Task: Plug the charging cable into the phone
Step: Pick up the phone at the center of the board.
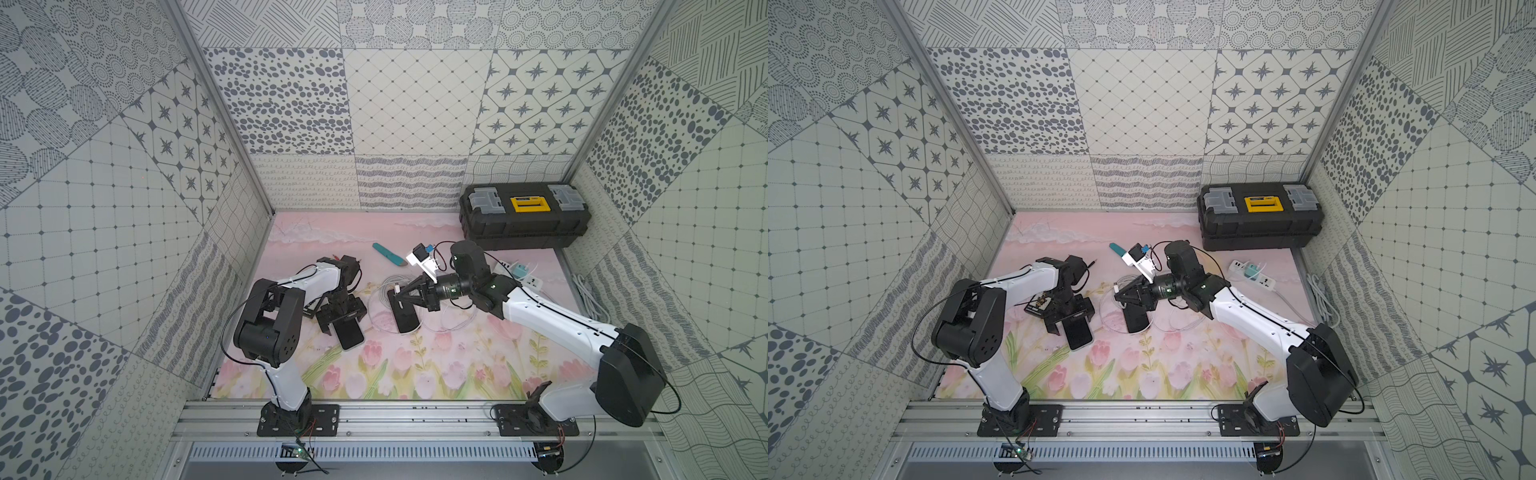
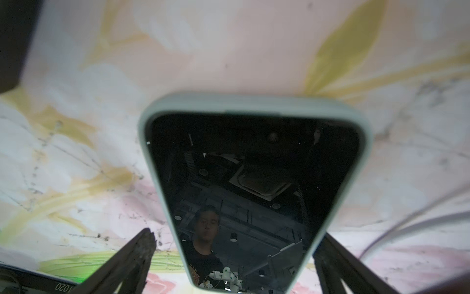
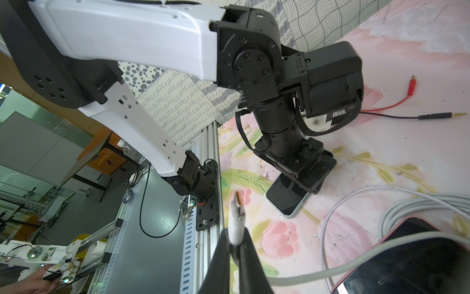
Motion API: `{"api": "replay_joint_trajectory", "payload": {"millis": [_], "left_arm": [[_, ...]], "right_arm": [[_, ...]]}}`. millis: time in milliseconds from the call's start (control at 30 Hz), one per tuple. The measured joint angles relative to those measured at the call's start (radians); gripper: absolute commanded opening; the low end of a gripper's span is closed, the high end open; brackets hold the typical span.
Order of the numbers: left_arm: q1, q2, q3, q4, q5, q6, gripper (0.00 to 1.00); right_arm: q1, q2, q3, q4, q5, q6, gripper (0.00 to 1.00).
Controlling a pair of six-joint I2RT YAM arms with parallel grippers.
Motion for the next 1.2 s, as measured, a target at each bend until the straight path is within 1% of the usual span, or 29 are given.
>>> {"api": "replay_joint_trajectory", "payload": {"millis": [133,200,267,367,533,633,667,800,833,867,967,1200], "left_arm": [[0.003,0.005,0.001,0.005,0.010,0.010,0.94],[0.006,0.008,0.002,0.007,0.019,0.015,0.88],[0.008,0.011,-0.001,0.015,0.027,0.021,0.85],[0.012,0.010,-0.011,0.031,0.045,0.028,0.76],[0.013,0.006,-0.025,0.050,0.052,0.034,0.71],[0.014,0.003,-0.031,0.056,0.053,0.036,0.64],[0.014,0.002,-0.031,0.057,0.053,0.037,0.60],[0.014,0.001,-0.032,0.058,0.052,0.039,0.33],[0.014,0.000,-0.033,0.058,0.052,0.039,0.24],[0.014,0.000,-0.034,0.059,0.052,0.040,0.17],[0.014,-0.019,-0.037,0.066,0.050,0.039,0.00],[0.013,-0.125,-0.029,0.069,0.022,0.026,0.00]], "right_arm": [[0.003,0.000,-0.002,0.000,0.002,0.000,0.00],[0.004,0.000,-0.002,0.000,0.002,0.000,0.00],[0.004,0.000,-0.003,0.000,0.002,0.000,0.00],[0.004,-0.007,-0.006,-0.001,0.006,-0.003,0.00],[0.004,-0.025,-0.007,-0.004,0.012,-0.003,0.00],[0.004,-0.032,-0.007,-0.006,0.018,-0.005,0.00],[0.005,-0.033,-0.007,-0.006,0.018,-0.006,0.00],[0.005,-0.033,-0.011,-0.007,0.020,-0.006,0.00],[0.005,-0.033,-0.013,-0.007,0.021,-0.006,0.00],[0.005,-0.033,-0.015,-0.008,0.022,-0.006,0.00],[0.005,-0.033,-0.024,-0.008,0.024,-0.004,0.00],[0.005,-0.038,-0.032,-0.011,0.024,0.024,0.00]]}}
